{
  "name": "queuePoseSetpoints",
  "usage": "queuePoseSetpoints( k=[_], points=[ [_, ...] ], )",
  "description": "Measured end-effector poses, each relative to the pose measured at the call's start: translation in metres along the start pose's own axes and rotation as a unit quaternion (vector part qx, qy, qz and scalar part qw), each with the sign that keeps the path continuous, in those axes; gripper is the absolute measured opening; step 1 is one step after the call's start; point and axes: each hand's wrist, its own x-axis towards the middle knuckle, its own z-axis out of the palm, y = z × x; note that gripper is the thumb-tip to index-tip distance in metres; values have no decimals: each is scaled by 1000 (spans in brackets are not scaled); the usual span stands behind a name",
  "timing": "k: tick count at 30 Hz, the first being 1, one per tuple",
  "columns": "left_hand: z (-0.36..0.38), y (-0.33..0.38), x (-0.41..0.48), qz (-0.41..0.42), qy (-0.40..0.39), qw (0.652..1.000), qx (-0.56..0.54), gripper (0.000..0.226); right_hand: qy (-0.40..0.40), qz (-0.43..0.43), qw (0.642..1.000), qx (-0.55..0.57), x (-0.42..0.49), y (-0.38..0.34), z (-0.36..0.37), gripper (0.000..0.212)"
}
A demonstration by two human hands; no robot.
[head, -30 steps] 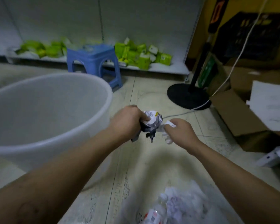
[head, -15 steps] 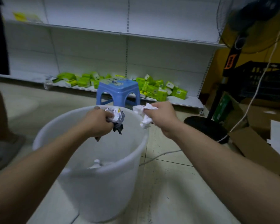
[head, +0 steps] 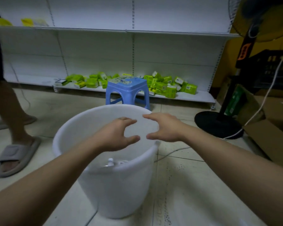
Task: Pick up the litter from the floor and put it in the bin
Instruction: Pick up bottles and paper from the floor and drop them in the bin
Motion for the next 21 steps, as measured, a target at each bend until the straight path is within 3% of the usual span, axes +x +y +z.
queuePoseSetpoints(
  k=[6, 12, 16, 21],
  points=[
    [33, 75, 10, 120, 1, 993, 18, 65, 28, 18, 999, -28, -60, 50, -12, 87],
    [84, 119, -2, 209, -14, 977, 50, 59, 3, 67, 998, 9, -120, 105, 33, 91],
    [143, 135, -10, 199, -80, 970, 115, 56, -23, 78, 996, 41, -152, 133, 88, 91],
    [231, 126, -40, 85, -229, 957, 158, 57, -113, 100, 986, 67, -191, 155, 159, 88]
  ],
)
